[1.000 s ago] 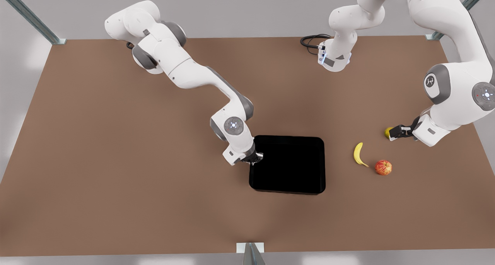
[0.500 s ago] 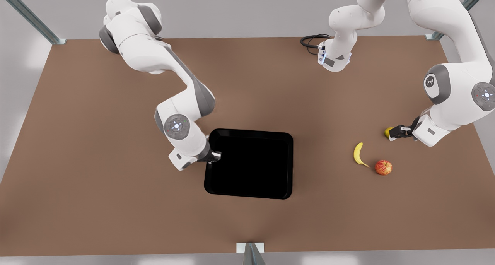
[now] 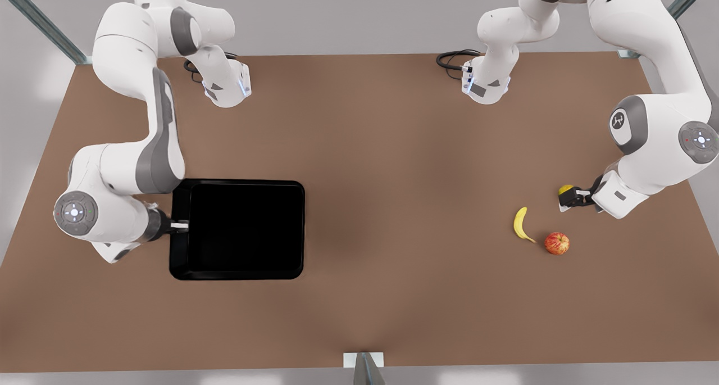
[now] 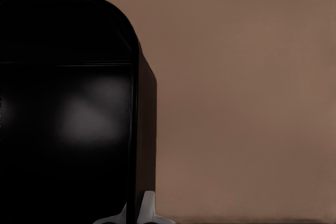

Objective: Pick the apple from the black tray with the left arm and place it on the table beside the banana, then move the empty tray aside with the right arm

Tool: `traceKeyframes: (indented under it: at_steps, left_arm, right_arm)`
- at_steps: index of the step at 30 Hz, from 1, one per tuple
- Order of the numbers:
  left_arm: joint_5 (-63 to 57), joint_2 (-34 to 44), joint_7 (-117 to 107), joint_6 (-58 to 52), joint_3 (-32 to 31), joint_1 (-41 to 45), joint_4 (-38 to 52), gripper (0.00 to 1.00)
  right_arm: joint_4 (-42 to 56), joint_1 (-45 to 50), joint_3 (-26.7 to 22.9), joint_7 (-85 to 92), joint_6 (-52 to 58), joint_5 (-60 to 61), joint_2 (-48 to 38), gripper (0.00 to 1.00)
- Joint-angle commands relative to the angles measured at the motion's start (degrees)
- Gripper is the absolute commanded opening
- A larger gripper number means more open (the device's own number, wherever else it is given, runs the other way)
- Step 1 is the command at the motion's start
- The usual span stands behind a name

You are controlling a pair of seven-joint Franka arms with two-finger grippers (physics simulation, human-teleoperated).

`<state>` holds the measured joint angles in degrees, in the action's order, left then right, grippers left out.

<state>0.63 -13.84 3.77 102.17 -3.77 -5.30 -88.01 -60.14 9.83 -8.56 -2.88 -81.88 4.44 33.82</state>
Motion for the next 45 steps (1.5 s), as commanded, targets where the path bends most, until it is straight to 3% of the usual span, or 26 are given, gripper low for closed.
traceKeyframes:
  at_steps: [1,12,22,24,25,26,27,30,36,38,39,40,41,45]
  left_arm:
    - [-0.10,0.04,-1.14,-0.04,-0.01,0.03,0.03,1.00]
    - [-0.19,0.04,-1.14,-0.04,-0.01,0.11,0.03,1.00]
    - [-0.19,-0.22,-1.14,-0.04,-0.01,0.12,0.03,1.00]
    - [-0.19,-0.22,-1.14,-0.04,-0.01,0.12,0.03,1.00]
    - [-0.19,-0.22,-1.14,-0.04,-0.01,0.12,0.03,1.00]
    - [-0.19,-0.22,-1.14,-0.04,-0.01,0.12,0.03,1.00]
    - [-0.27,-0.22,-1.14,-0.04,-0.01,0.12,0.03,1.00]
    - [-0.19,-0.22,-1.14,-0.04,-0.01,0.12,0.03,1.00]
    - [-0.19,-0.22,-1.14,-0.04,-0.01,0.20,0.03,1.00]
    - [-0.19,-0.22,-1.14,-0.04,-0.01,0.20,0.03,1.00]
    - [-0.19,-0.22,-1.14,-0.04,-0.01,0.12,0.03,1.00]
    - [-0.19,-0.22,-1.14,-0.04,-0.01,0.12,0.03,1.00]
    - [-0.27,-0.22,-1.14,-0.04,-0.01,0.12,0.03,1.00]
    - [-0.19,-0.22,-1.05,-0.04,-0.01,0.20,0.03,1.00]
  right_arm:
    - [0.02,0.01,-3.39,36.89,2.87,3.02,-0.16,0.11]
    - [-0.07,-3.07,-11.75,36.98,-1.61,3.64,1.86,0.11]
    - [-0.24,-4.38,-13.24,37.15,-8.20,3.47,8.98,0.14]
    - [-0.24,-4.38,-13.24,37.15,-8.20,3.56,9.25,0.27]
    - [-0.24,-4.47,-13.24,37.15,-8.38,3.56,9.33,0.48]
    - [-0.24,-4.47,-13.24,36.36,-9.70,3.64,9.33,0.92]
    - [-0.24,-4.38,-13.24,36.10,-9.61,3.64,9.25,1.00]
    - [0.02,-3.68,-12.72,33.38,-8.47,3.64,7.49,1.00]
    - [-0.15,6.42,-12.80,15.72,-1.44,6.90,-0.95,1.00]
    - [-0.07,6.17,-10.18,12.72,-0.47,6.72,-3.32,1.00]
    - [-0.07,-3.66,2.65,12.63,2.52,5.58,-6.57,1.00]
    - [-0.15,-8.33,9.51,12.28,4.28,0.76,-7.45,1.00]
    - [-0.24,-11.41,13.30,12.28,4.45,-2.42,-7.63,1.00]
    - [-1.12,-11.42,13.21,12.11,2.52,-5.59,-6.93,1.00]
